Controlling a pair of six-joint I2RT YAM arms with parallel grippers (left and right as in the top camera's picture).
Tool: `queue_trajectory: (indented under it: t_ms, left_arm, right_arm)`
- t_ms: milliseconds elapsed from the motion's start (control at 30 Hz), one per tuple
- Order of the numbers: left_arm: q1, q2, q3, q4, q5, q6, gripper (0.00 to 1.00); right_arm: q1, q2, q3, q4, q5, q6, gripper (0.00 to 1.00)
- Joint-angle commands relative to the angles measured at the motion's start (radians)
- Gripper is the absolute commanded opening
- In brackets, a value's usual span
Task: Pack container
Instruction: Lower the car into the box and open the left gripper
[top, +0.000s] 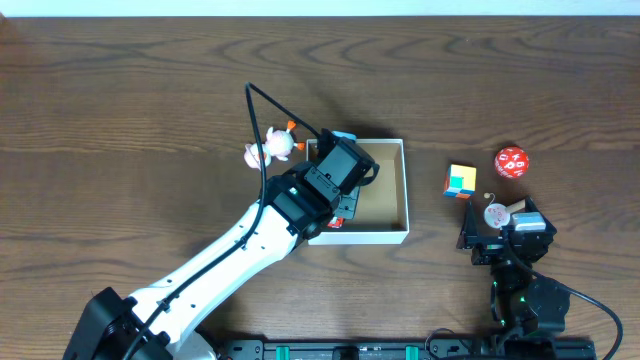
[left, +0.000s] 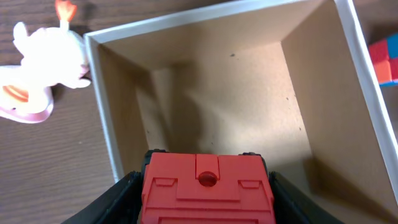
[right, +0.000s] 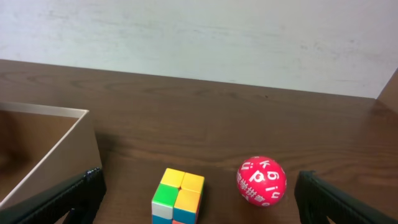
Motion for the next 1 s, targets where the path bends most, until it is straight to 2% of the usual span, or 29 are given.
queue_trajectory:
  t_ms: [0,400,967]
  left_arm:
    - [0.004,0.001,0.028,-0.001,-0.037,-0.061,0.35]
    - [0.004,0.002,0.028,0.021,-0.064,-0.167,0.34]
    - [0.004,0.126,0.028,0.026,-0.076,-0.164,0.34]
  right_arm:
    - [0.010,-0.004,-0.003,-0.001,-0.001,-0.009,0.99]
    - [0.010,-0.004,-0.003,-0.001,-0.001,-0.009,0.99]
    - [0.010,-0.004,-0.003,-0.001,-0.001,-0.010,0.99]
